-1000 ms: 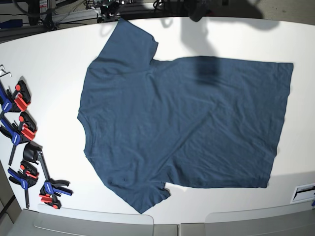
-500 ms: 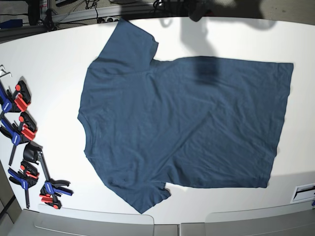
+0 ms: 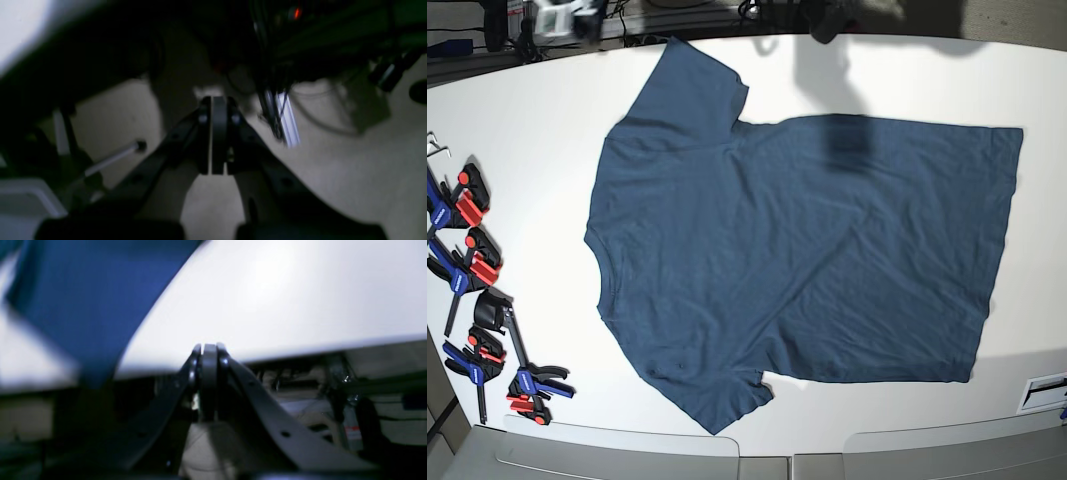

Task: Fold the T-shirt properly
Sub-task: 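Move the right gripper down to the shirt's sleeve-side shoulder corner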

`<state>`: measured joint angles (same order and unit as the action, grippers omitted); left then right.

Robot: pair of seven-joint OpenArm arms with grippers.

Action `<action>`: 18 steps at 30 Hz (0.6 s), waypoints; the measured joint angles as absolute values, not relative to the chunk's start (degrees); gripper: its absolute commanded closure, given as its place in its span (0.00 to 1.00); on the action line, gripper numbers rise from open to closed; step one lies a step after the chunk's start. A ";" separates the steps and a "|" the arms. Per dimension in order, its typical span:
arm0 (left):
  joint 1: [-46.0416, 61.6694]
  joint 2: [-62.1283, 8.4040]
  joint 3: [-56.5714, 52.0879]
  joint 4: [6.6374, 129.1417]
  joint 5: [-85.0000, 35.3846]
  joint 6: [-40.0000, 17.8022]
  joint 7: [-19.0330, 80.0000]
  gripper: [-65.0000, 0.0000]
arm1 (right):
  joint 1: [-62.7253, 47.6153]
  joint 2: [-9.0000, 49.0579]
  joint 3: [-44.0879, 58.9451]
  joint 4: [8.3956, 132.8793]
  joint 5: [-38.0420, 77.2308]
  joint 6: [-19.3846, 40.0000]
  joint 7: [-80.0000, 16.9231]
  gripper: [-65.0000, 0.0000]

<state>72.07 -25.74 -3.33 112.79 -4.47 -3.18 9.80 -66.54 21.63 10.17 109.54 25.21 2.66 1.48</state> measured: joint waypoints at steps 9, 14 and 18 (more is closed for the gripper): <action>70.15 -25.61 -3.31 118.17 -9.17 -16.56 3.79 1.00 | -61.43 20.10 21.19 111.92 42.04 23.27 -1.26 1.00; 66.28 -24.21 -3.38 118.13 -19.09 -24.93 2.68 1.00 | -52.38 14.98 23.70 110.93 49.36 23.92 -6.57 1.00; 63.55 -19.55 -3.38 118.13 -25.43 -25.23 2.59 1.00 | -43.62 11.27 23.42 103.46 49.36 23.79 -11.03 1.00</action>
